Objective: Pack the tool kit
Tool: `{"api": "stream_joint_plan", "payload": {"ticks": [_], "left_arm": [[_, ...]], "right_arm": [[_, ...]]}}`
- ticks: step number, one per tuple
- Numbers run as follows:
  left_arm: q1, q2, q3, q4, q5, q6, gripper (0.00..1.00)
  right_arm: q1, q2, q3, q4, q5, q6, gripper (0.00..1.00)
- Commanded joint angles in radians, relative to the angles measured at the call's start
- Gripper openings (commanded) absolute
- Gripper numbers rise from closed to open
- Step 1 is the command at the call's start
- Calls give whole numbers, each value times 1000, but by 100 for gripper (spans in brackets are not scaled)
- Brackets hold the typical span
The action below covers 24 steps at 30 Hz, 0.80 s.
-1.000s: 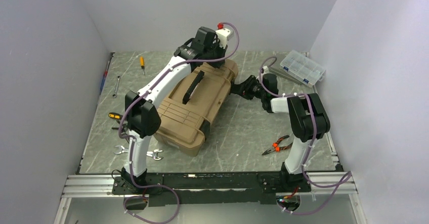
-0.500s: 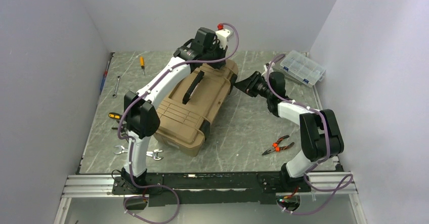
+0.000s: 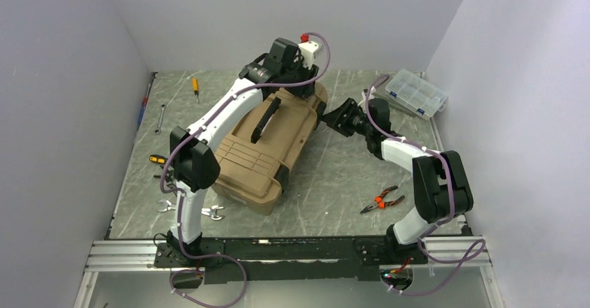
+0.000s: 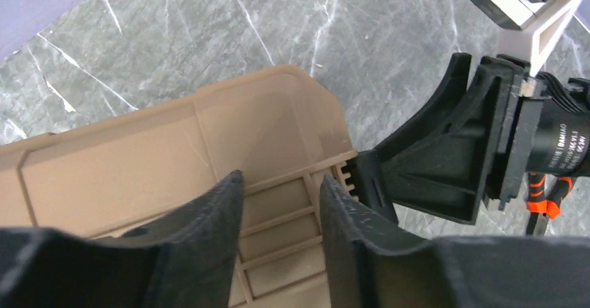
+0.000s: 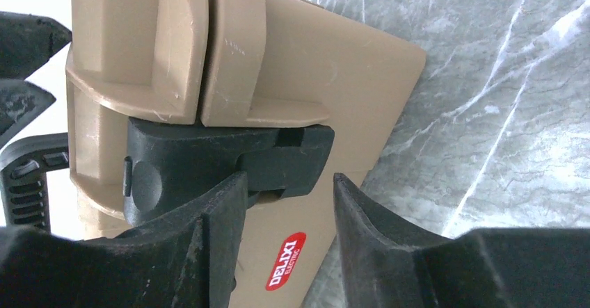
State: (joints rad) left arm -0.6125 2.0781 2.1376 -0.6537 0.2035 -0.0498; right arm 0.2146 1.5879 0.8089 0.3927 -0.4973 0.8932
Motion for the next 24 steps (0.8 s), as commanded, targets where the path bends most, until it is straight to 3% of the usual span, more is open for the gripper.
{"api": "stream_joint_plan", "payload": {"ticks": [1, 6, 11, 13, 17, 24], "left_arm": [[-32, -16, 4, -271, -52, -12, 53], [-55, -32, 42, -279, -94, 7, 62], [-63, -27, 61, -283, -99, 14, 65], [-66, -19, 71, -290, -103, 17, 66], [-68, -10, 84, -302, -111, 23, 67], [-68, -3, 98, -315, -119, 33, 67]], "right_arm": [[-39, -17, 14, 65, 22, 22, 49], [-77, 104, -26, 207, -29, 83, 39], [-77, 267, 37, 309, -94, 119, 9], [-72, 324, 68, 328, -111, 124, 3], [-62, 428, 101, 452, -164, 185, 0], [-38, 551, 121, 858, -268, 357, 0]]}}
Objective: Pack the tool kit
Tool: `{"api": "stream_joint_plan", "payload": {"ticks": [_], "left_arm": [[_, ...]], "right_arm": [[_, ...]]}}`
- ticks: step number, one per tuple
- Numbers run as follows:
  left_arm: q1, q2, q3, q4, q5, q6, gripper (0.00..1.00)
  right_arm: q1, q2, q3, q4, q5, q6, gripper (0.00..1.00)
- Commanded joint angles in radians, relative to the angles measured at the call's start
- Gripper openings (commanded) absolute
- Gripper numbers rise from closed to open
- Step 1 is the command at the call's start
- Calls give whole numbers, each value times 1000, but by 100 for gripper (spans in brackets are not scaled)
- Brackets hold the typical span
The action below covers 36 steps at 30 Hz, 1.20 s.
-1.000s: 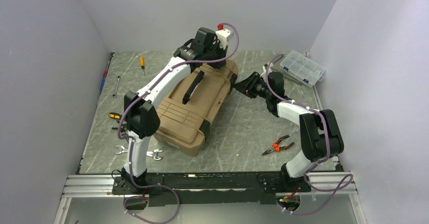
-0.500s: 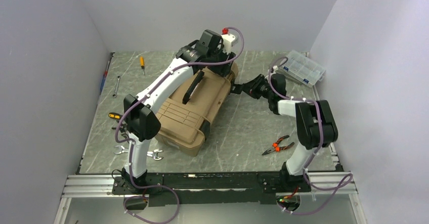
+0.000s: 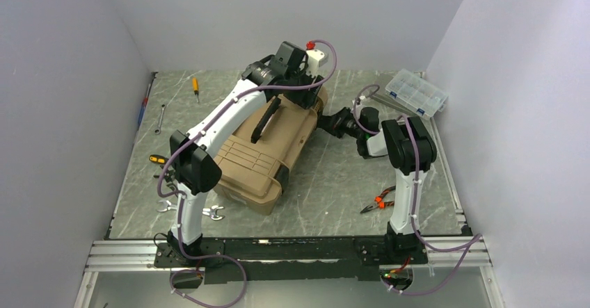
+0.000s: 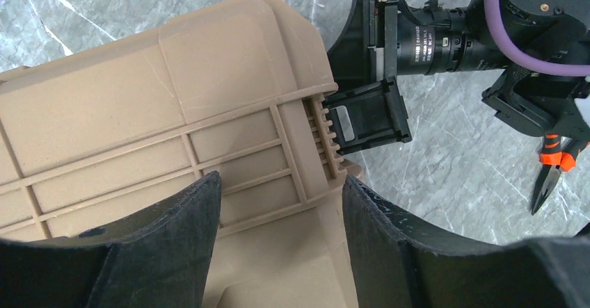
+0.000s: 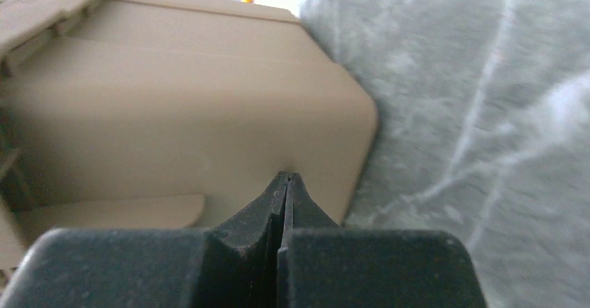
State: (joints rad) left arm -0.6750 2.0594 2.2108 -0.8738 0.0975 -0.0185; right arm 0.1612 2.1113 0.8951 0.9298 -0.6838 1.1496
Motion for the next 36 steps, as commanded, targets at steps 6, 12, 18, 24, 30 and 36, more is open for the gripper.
{"api": "stream_joint_plan", "payload": {"ticks": [6, 12, 18, 24, 30, 36], "left_arm": [[-5, 22, 23, -98, -9, 3, 67], [-4, 25, 17, -91, 3, -2, 67], [-2, 41, 6, -83, 33, -3, 65], [28, 70, -58, -40, 114, -33, 26], [59, 87, -174, -16, 144, -59, 12], [68, 90, -257, -9, 146, -69, 9]], "right_arm": [[27, 60, 8, 611, -136, 239, 0], [27, 30, -47, 768, -186, 339, 0], [26, -59, -115, 781, -225, 326, 0], [15, -124, -166, 779, -215, 313, 0], [6, -150, -170, 770, -211, 307, 0], [4, -220, -166, 655, -203, 231, 0]]}}
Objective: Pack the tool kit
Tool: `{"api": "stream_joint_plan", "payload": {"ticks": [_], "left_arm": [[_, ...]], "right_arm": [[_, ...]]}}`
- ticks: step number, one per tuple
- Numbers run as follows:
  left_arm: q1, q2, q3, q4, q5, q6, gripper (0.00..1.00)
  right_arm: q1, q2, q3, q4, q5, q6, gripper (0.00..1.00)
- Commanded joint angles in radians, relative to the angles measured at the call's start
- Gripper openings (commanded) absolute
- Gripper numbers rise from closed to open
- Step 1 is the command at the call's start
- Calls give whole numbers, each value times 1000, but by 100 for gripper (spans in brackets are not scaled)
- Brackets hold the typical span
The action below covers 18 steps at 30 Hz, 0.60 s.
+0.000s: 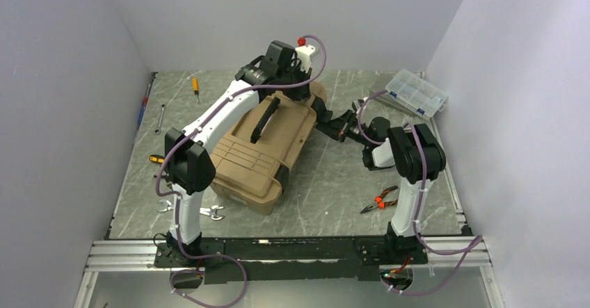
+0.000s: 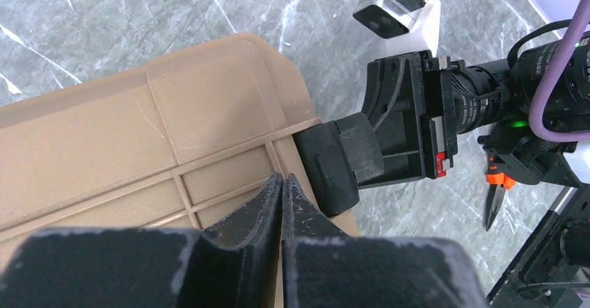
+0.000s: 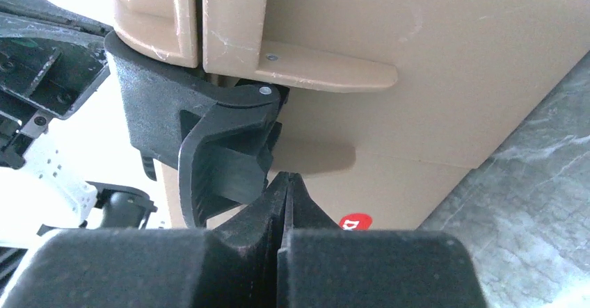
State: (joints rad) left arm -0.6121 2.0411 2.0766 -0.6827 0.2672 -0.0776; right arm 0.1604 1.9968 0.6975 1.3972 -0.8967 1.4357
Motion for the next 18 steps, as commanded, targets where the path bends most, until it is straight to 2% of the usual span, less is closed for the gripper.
{"api": "stream_joint_plan", "payload": {"ticks": [1, 3, 4, 8, 11, 13, 18], "left_arm": [[5, 104, -131, -195, -23, -11, 10], [5, 92, -124, -195, -27, -13, 15], [6, 85, -113, -199, -30, -14, 22], [5, 47, -59, -205, -58, -24, 65], [1, 39, 16, -220, -75, -23, 87], [-11, 60, 73, -248, -97, -11, 98], [-80, 210, 233, -378, -298, 40, 99]], "right_arm": [[5, -119, 30, 157, 12, -75, 0], [5, -146, 29, 83, 18, -125, 0], [5, -158, 29, 57, 21, -141, 0], [5, -189, 37, -25, 32, -184, 0], [5, -206, 46, -95, 41, -220, 0], [4, -216, 46, -136, 50, -240, 0], [4, -229, 51, -196, 56, -267, 0]]}}
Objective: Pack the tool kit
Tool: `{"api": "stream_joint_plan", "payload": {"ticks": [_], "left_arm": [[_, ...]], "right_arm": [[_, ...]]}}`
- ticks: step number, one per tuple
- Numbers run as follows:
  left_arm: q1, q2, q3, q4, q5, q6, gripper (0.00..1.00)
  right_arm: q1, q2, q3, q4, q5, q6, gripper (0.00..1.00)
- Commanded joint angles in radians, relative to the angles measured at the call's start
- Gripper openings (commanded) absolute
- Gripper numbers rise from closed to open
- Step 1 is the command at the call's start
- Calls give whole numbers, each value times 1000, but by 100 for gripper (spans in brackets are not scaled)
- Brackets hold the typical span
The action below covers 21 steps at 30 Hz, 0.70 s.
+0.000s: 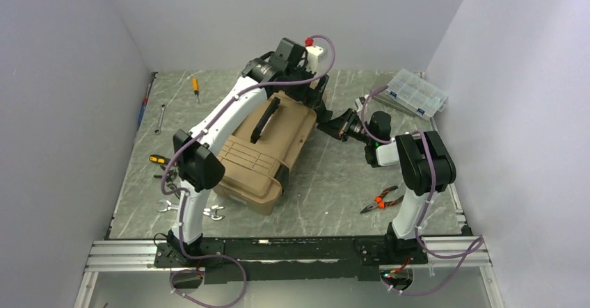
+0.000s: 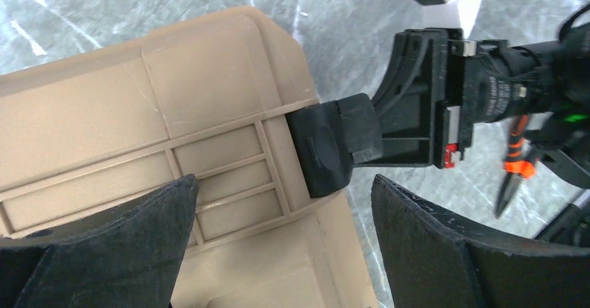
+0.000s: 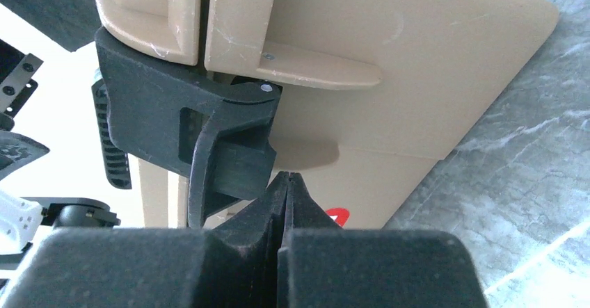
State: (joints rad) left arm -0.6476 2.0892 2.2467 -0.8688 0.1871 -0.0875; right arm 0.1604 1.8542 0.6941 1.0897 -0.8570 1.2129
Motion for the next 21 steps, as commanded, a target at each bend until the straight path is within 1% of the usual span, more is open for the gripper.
{"api": "stream_joint_plan", "payload": {"ticks": [1, 3, 12, 14, 17, 21], "left_arm": [[-57, 180, 75, -202, -263, 53, 99], [-66, 201, 77, -202, -319, 54, 99], [-69, 236, 49, -179, -389, 59, 99], [-69, 246, 44, -177, -403, 63, 96], [-69, 271, 43, -184, -427, 56, 91], [-66, 264, 12, -158, -407, 35, 89]], "right_arm": [[4, -89, 53, 105, 19, -49, 0], [6, -96, 56, 82, 24, -62, 0], [6, -109, 62, 54, 27, -72, 0], [6, -116, 62, 39, 31, -79, 0], [6, -150, 58, -27, 49, -114, 0], [6, -209, 54, -174, 98, -214, 0]]}}
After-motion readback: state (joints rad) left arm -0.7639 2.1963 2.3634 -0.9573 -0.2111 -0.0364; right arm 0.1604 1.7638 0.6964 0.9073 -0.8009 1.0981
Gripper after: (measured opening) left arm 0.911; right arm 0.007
